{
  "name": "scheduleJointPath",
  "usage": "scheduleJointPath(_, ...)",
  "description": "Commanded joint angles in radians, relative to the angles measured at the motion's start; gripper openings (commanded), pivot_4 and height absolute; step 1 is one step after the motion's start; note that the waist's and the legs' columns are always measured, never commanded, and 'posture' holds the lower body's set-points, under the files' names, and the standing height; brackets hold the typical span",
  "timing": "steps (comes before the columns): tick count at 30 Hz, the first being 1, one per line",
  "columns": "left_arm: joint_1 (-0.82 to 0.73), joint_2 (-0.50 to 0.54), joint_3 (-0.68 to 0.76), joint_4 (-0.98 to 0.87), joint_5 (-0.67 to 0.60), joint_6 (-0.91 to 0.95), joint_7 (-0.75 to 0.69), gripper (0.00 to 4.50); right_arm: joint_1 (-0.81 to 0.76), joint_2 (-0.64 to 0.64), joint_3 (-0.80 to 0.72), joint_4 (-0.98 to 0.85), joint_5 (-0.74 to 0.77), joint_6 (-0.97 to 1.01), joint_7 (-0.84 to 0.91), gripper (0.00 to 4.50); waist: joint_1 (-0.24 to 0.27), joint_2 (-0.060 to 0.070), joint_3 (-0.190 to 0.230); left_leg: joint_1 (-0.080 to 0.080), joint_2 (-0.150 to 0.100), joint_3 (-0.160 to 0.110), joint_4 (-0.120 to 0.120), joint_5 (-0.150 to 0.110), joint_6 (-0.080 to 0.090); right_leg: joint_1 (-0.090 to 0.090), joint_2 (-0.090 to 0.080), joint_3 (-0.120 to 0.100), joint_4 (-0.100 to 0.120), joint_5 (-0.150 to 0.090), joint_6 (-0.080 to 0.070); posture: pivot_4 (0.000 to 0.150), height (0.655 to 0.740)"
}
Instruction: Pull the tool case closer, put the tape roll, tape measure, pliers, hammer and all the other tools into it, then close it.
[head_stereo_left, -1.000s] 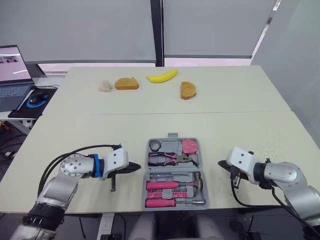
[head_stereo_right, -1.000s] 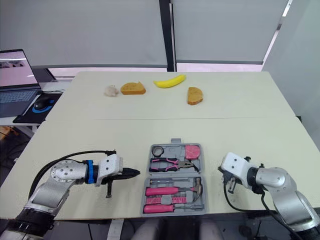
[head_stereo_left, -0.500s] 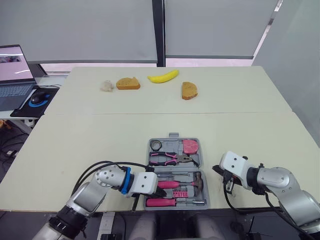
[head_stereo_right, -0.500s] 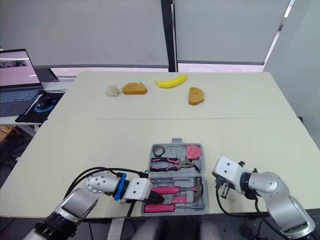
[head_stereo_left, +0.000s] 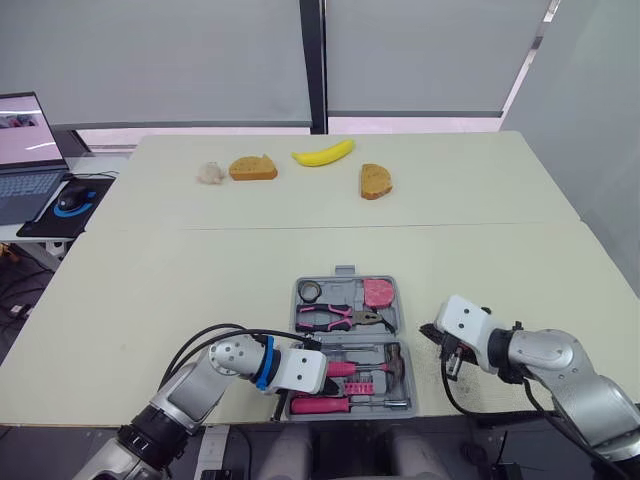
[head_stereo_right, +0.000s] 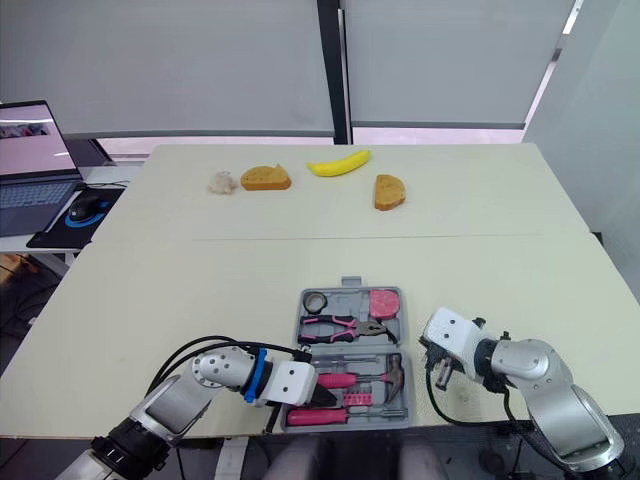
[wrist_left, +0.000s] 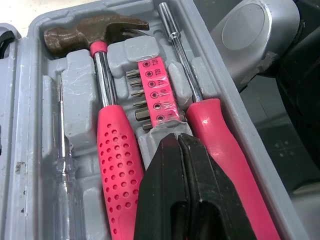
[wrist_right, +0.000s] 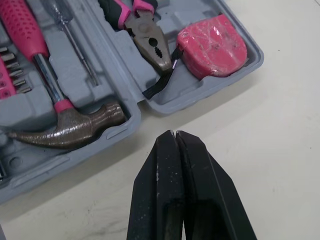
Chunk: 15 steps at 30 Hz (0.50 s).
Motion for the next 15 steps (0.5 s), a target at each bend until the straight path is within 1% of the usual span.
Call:
scheduleJointPath(1,0.008,0.009,-0.016,0.018,0.032,0.021,0.009,0.00,-0.085,0.048,-0.069,0.027,0.086,0.094,-0.011,0.81,-0.002,0.000,0.000,0.000,0.000,0.000,0.000,0.000,0.000,0.000,0.000,0.000,0.000,0.000,0.000,0.150,0.7400)
scheduleJointPath(5,0.007,0.015,-0.022,0.017,0.035,0.024,0.000,0.00,-0.213,0.118,-0.095,0.143,0.155,0.243,-0.040,1.69,-0.002,0.001,-0.001,0.001,0.000,0.000,0.000,0.000,0.000,0.000,0.000,0.000,0.000,0.000,0.000,0.150,0.7400)
scheduleJointPath(7,0.006,0.016,-0.025,0.013,0.036,0.028,-0.001,0.00,-0.264,0.134,-0.106,0.195,0.191,0.312,-0.038,2.18,-0.002,0.001,-0.001,0.001,0.000,0.000,0.000,0.000,0.000,0.000,0.000,0.000,0.000,0.000,0.000,0.150,0.7400)
scheduleJointPath(8,0.005,0.014,-0.028,0.010,0.036,0.033,0.000,0.00,-0.287,0.144,-0.117,0.221,0.211,0.350,-0.039,2.35,-0.002,0.001,-0.001,0.000,0.000,0.000,0.000,0.000,0.000,0.000,0.000,0.000,0.000,0.000,0.000,0.150,0.7400)
scheduleJointPath(11,-0.003,0.006,-0.038,-0.001,0.040,0.062,0.001,0.00,-0.363,0.204,-0.162,0.310,0.258,0.450,-0.081,3.04,-0.002,0.001,-0.001,0.000,0.000,0.000,0.000,0.000,0.000,0.000,0.000,0.001,0.000,0.000,0.000,0.150,0.7400)
scheduleJointPath(13,-0.003,0.005,-0.043,-0.010,0.042,0.078,0.001,0.00,-0.399,0.248,-0.188,0.349,0.279,0.498,-0.117,3.56,-0.003,0.002,-0.001,0.000,0.000,0.000,0.000,0.000,0.000,0.000,0.000,0.001,0.000,0.000,0.000,0.150,0.7400)
scheduleJointPath(15,-0.003,0.007,-0.048,-0.015,0.044,0.084,0.000,0.00,-0.418,0.282,-0.200,0.368,0.293,0.532,-0.146,4.26,-0.005,0.002,-0.002,0.000,0.000,0.000,0.000,0.000,0.000,0.000,0.000,0.001,0.001,0.000,0.000,0.150,0.7400)
